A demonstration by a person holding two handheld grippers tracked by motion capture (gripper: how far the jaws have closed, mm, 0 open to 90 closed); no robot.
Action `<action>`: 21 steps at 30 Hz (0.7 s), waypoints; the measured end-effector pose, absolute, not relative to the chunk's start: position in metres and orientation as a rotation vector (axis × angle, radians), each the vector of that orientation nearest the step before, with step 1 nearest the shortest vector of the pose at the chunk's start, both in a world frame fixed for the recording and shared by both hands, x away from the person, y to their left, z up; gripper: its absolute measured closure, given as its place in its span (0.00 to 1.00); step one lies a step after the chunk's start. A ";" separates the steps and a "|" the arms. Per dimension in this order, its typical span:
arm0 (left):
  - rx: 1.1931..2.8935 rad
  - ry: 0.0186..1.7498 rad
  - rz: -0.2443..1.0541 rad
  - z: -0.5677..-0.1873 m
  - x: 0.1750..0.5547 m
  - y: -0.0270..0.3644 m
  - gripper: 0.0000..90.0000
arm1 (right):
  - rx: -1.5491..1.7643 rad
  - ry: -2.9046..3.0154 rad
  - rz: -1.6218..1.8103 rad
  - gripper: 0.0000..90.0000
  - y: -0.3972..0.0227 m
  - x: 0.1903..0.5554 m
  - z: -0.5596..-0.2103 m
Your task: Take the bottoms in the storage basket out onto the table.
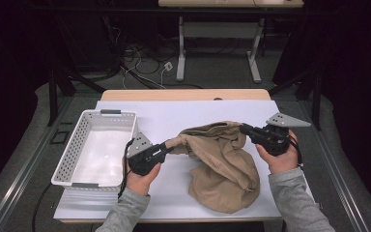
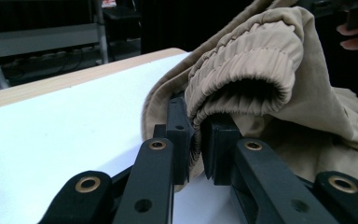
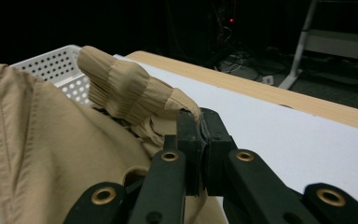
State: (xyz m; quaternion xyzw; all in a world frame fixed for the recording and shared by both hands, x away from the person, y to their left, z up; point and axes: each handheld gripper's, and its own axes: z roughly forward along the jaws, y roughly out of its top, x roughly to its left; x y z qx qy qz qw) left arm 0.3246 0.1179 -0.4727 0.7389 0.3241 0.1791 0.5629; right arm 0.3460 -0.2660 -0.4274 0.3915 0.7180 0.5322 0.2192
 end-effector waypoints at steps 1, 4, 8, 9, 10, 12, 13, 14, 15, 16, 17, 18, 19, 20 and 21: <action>1.746 0.760 0.418 -0.472 0.326 0.118 0.91 | 1.096 1.976 1.471 0.98 -0.270 0.346 -0.427; 1.763 0.762 0.423 -0.477 0.334 0.118 0.91 | 1.121 1.949 1.471 0.98 -0.280 0.348 -0.429; 1.779 0.793 0.381 -0.492 0.343 0.115 0.91 | 1.160 1.949 1.458 0.98 -0.289 0.349 -0.440; 1.804 0.795 0.380 -0.496 0.344 0.115 0.91 | 1.178 1.954 1.451 0.98 -0.290 0.348 -0.444; 1.818 0.797 0.382 -0.499 0.345 0.114 0.91 | 1.186 1.958 1.447 0.98 -0.290 0.349 -0.449; 1.830 0.799 0.382 -0.505 0.347 0.113 0.90 | 1.216 1.973 1.439 0.98 -0.291 0.348 -0.459; 1.832 0.808 0.382 -0.508 0.347 0.112 0.90 | 1.221 1.969 1.444 0.98 -0.291 0.348 -0.464; 1.836 0.811 0.378 -0.510 0.348 0.113 0.90 | 1.222 1.970 1.445 0.98 -0.291 0.347 -0.468; 1.842 0.817 0.374 -0.513 0.349 0.113 0.89 | 1.234 1.969 1.449 0.98 -0.291 0.346 -0.471; 1.847 0.814 0.372 -0.515 0.350 0.113 0.89 | 1.235 1.964 1.450 0.98 -0.292 0.344 -0.475; 1.861 0.813 0.370 -0.517 0.350 0.112 0.88 | 1.233 1.963 1.454 0.98 -0.292 0.344 -0.477; 1.872 0.817 0.375 -0.519 0.351 0.112 0.88 | 1.237 1.961 1.449 0.98 -0.291 0.343 -0.479; 1.877 0.820 0.379 -0.522 0.352 0.111 0.87 | 1.239 1.965 1.433 0.98 -0.291 0.342 -0.480; 1.883 0.825 0.376 -0.524 0.352 0.111 0.86 | 1.238 1.968 1.432 0.98 -0.291 0.342 -0.480; 1.880 0.832 0.369 -0.526 0.353 0.111 0.85 | 1.238 1.964 1.437 0.98 -0.292 0.341 -0.480</action>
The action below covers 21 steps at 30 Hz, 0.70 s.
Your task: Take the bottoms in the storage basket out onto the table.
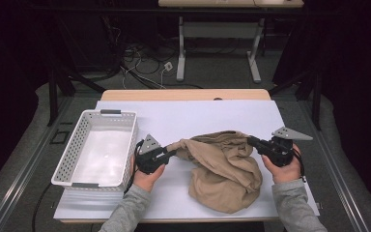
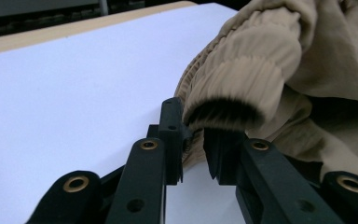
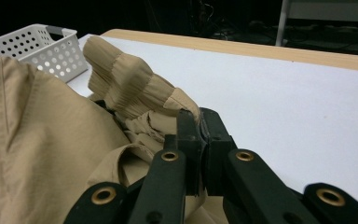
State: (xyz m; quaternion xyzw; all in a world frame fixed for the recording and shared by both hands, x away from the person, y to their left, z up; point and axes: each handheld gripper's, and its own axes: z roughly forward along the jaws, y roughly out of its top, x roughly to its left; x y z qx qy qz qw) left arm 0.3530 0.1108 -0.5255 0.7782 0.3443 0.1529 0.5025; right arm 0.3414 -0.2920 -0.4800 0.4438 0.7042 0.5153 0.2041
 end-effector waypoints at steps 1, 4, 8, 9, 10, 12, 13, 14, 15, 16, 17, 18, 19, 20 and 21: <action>1.875 0.845 0.358 -0.527 0.353 0.111 0.84 | 1.239 1.961 1.444 0.98 -0.292 0.341 -0.480; 1.862 0.883 0.340 -0.529 0.353 0.112 0.79 | 1.240 1.957 1.442 0.98 -0.291 0.339 -0.481; 1.838 0.946 0.308 -0.529 0.348 0.114 0.65 | 1.238 1.948 1.436 0.98 -0.293 0.338 -0.482; 1.852 0.944 0.320 -0.528 0.347 0.116 0.63 | 1.243 1.941 1.442 0.98 -0.294 0.337 -0.482; 1.854 0.946 0.328 -0.527 0.344 0.117 0.61 | 1.254 1.941 1.437 0.98 -0.295 0.337 -0.482; 1.847 0.964 0.327 -0.525 0.342 0.119 0.56 | 1.261 1.916 1.448 0.98 -0.299 0.337 -0.483; 1.827 0.985 0.312 -0.524 0.341 0.120 0.53 | 1.264 1.924 1.436 0.98 -0.301 0.336 -0.483; 1.824 0.987 0.319 -0.523 0.340 0.121 0.51 | 1.273 1.913 1.435 0.98 -0.303 0.336 -0.484; 1.819 0.995 0.317 -0.522 0.339 0.121 0.50 | 1.281 1.910 1.435 0.98 -0.306 0.336 -0.485; 1.807 1.003 0.312 -0.521 0.337 0.121 0.49 | 1.291 1.903 1.437 0.98 -0.308 0.336 -0.486; 1.807 0.996 0.304 -0.519 0.336 0.121 0.49 | 1.293 1.894 1.437 0.98 -0.311 0.336 -0.486; 1.803 0.990 0.306 -0.519 0.335 0.120 0.48 | 1.301 1.896 1.434 0.98 -0.313 0.336 -0.487; 1.805 0.982 0.308 -0.518 0.335 0.120 0.47 | 1.318 1.886 1.439 0.98 -0.314 0.335 -0.487; 1.802 0.982 0.299 -0.517 0.334 0.119 0.47 | 1.315 1.883 1.434 0.98 -0.316 0.335 -0.487; 1.801 0.976 0.294 -0.516 0.333 0.118 0.46 | 1.317 1.880 1.431 0.98 -0.318 0.334 -0.487</action>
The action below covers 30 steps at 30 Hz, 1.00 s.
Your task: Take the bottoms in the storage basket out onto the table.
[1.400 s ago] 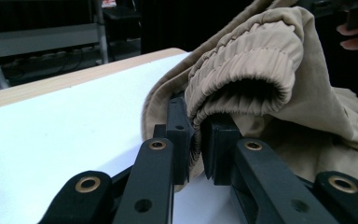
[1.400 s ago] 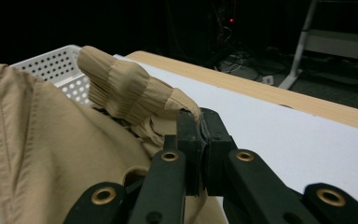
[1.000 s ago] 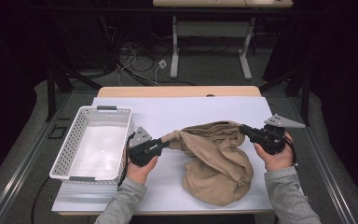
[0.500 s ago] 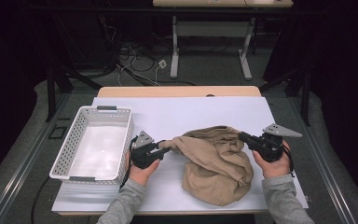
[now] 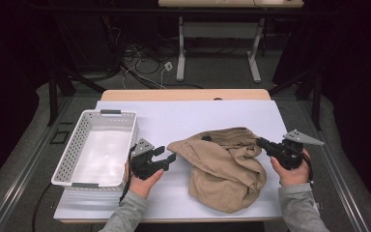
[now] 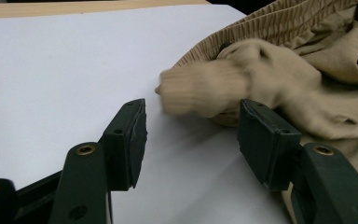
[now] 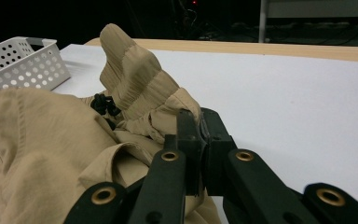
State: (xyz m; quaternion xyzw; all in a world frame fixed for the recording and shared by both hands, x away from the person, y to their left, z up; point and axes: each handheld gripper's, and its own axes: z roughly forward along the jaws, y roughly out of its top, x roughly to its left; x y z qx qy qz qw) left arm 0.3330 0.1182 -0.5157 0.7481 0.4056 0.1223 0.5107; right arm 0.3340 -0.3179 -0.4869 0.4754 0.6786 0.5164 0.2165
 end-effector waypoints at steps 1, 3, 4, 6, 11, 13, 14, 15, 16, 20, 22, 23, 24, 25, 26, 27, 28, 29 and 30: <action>1.803 0.969 0.288 -0.515 0.333 0.118 0.46 | 1.321 1.872 1.440 0.98 -0.319 0.334 -0.487; 1.798 0.966 0.273 -0.515 0.332 0.116 0.45 | 1.324 1.874 1.421 0.98 -0.323 0.333 -0.487; 1.802 0.958 0.276 -0.515 0.332 0.115 0.44 | 1.335 1.870 1.427 0.98 -0.324 0.332 -0.487; 1.807 0.960 0.267 -0.516 0.331 0.113 0.44 | 1.340 1.844 1.435 0.98 -0.326 0.332 -0.488; 1.823 0.960 0.254 -0.520 0.331 0.110 0.43 | 1.366 1.838 1.421 0.98 -0.335 0.330 -0.489; 1.828 0.964 0.245 -0.522 0.331 0.107 0.42 | 1.369 1.825 1.404 0.98 -0.340 0.330 -0.489; 1.837 0.957 0.250 -0.522 0.331 0.106 0.42 | 1.380 1.818 1.406 0.98 -0.341 0.330 -0.490; 1.833 0.959 0.246 -0.523 0.330 0.104 0.42 | 1.387 1.814 1.409 0.98 -0.343 0.330 -0.490; 1.831 0.961 0.242 -0.524 0.330 0.103 0.42 | 1.393 1.801 1.417 0.98 -0.345 0.330 -0.491; 1.838 0.959 0.221 -0.527 0.331 0.100 0.40 | 1.402 1.801 1.406 0.98 -0.348 0.329 -0.492; 1.844 0.975 0.206 -0.529 0.331 0.099 0.39 | 1.408 1.798 1.411 0.98 -0.348 0.329 -0.492; 1.848 0.976 0.201 -0.531 0.331 0.099 0.39 | 1.405 1.797 1.409 0.98 -0.349 0.329 -0.493; 1.845 0.979 0.197 -0.532 0.331 0.098 0.38 | 1.405 1.801 1.406 0.98 -0.349 0.329 -0.493; 1.851 0.981 0.192 -0.533 0.331 0.097 0.38 | 1.410 1.801 1.403 0.98 -0.349 0.329 -0.493; 1.853 0.981 0.194 -0.534 0.331 0.096 0.38 | 1.404 1.802 1.398 0.98 -0.349 0.329 -0.493; 1.856 0.982 0.198 -0.534 0.331 0.095 0.37 | 1.407 1.801 1.405 0.98 -0.349 0.330 -0.493; 1.863 0.982 0.203 -0.535 0.331 0.095 0.37 | 1.404 1.802 1.400 0.98 -0.349 0.330 -0.493; 1.870 0.981 0.202 -0.536 0.331 0.095 0.37 | 1.401 1.789 1.410 0.98 -0.349 0.330 -0.494; 1.872 0.982 0.200 -0.537 0.331 0.095 0.37 | 1.406 1.793 1.412 0.98 -0.348 0.330 -0.494</action>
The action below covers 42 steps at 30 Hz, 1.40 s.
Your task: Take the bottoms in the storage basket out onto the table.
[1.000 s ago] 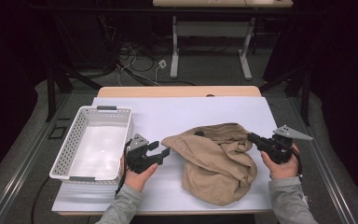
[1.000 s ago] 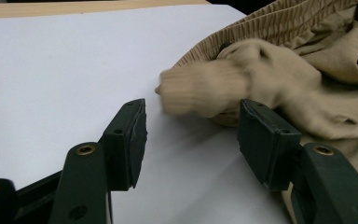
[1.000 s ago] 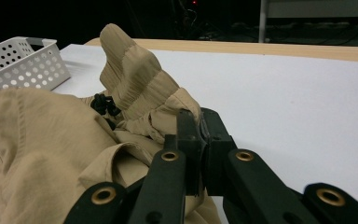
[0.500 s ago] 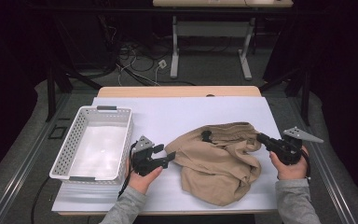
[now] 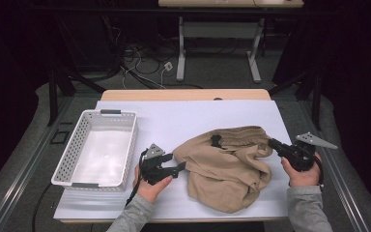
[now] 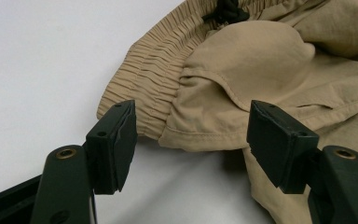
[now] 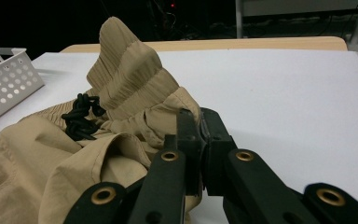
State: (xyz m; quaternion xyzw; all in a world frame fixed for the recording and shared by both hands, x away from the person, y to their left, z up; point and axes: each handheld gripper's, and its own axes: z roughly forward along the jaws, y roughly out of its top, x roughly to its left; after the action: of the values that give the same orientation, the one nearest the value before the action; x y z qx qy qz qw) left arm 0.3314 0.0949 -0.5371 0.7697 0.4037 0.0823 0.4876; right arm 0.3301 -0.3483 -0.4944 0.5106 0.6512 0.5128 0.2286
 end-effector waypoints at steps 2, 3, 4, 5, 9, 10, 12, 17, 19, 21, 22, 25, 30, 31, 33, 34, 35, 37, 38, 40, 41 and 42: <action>1.871 1.003 0.189 -0.540 0.331 0.094 0.37 | 1.415 1.797 1.410 0.98 -0.348 0.330 -0.495; 1.869 1.014 0.181 -0.543 0.331 0.093 0.37 | 1.410 1.797 1.407 0.98 -0.348 0.330 -0.495; 1.875 1.022 0.162 -0.545 0.331 0.092 0.37 | 1.417 1.799 1.404 0.97 -0.348 0.330 -0.495; 1.878 1.026 0.160 -0.546 0.331 0.091 0.37 | 1.410 1.790 1.411 0.98 -0.348 0.330 -0.496; 1.922 1.014 0.124 -0.554 0.330 0.083 0.37 | 1.419 1.800 1.403 0.97 -0.348 0.329 -0.495; 1.921 1.016 0.117 -0.555 0.329 0.082 0.37 | 1.410 1.802 1.404 0.97 -0.348 0.330 -0.496; 1.918 1.024 0.098 -0.556 0.330 0.081 0.37 | 1.406 1.804 1.392 0.97 -0.348 0.330 -0.496; 1.869 1.071 -0.002 -0.557 0.332 0.085 0.35 | 1.397 1.799 1.402 0.97 -0.348 0.330 -0.496; 1.868 1.082 -0.004 -0.557 0.332 0.085 0.34 | 1.399 1.795 1.395 0.97 -0.347 0.330 -0.496; 1.869 1.092 -0.026 -0.557 0.333 0.085 0.34 | 1.403 1.797 1.399 0.97 -0.347 0.330 -0.496; 1.865 1.094 -0.034 -0.558 0.333 0.084 0.34 | 1.399 1.802 1.397 0.97 -0.347 0.330 -0.496; 1.866 1.105 -0.065 -0.560 0.333 0.082 0.34 | 1.407 1.793 1.404 0.97 -0.346 0.330 -0.497; 1.853 1.128 -0.101 -0.562 0.336 0.082 0.34 | 1.399 1.805 1.402 0.97 -0.346 0.329 -0.496; 1.849 1.128 -0.104 -0.562 0.338 0.081 0.34 | 1.402 1.803 1.403 0.97 -0.346 0.329 -0.496; 1.827 1.151 -0.132 -0.564 0.340 0.080 0.34 | 1.398 1.806 1.402 0.97 -0.346 0.329 -0.496; 1.831 1.151 -0.140 -0.565 0.342 0.079 0.34 | 1.394 1.806 1.400 0.97 -0.346 0.329 -0.496; 1.839 1.150 -0.140 -0.566 0.342 0.079 0.34 | 1.391 1.804 1.401 0.97 -0.346 0.329 -0.496; 1.842 1.155 -0.137 -0.567 0.343 0.078 0.34 | 1.399 1.804 1.402 0.97 -0.346 0.329 -0.496; 1.844 1.154 -0.134 -0.567 0.343 0.079 0.34 | 1.403 1.796 1.413 0.97 -0.346 0.329 -0.497; 1.844 1.152 -0.141 -0.567 0.342 0.079 0.35 | 1.401 1.804 1.402 0.97 -0.347 0.329 -0.497; 1.842 1.154 -0.147 -0.567 0.342 0.079 0.34 | 1.402 1.803 1.402 0.97 -0.347 0.329 -0.497; 1.840 1.152 -0.153 -0.567 0.342 0.079 0.34 | 1.402 1.803 1.402 0.97 -0.347 0.329 -0.498</action>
State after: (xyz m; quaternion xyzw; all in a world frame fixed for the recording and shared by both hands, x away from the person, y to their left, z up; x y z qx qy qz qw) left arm 0.3417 0.0792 -0.5666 0.7491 0.4687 -0.0624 0.4640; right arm 0.3291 -0.3468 -0.4975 0.5091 0.6551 0.5093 0.2287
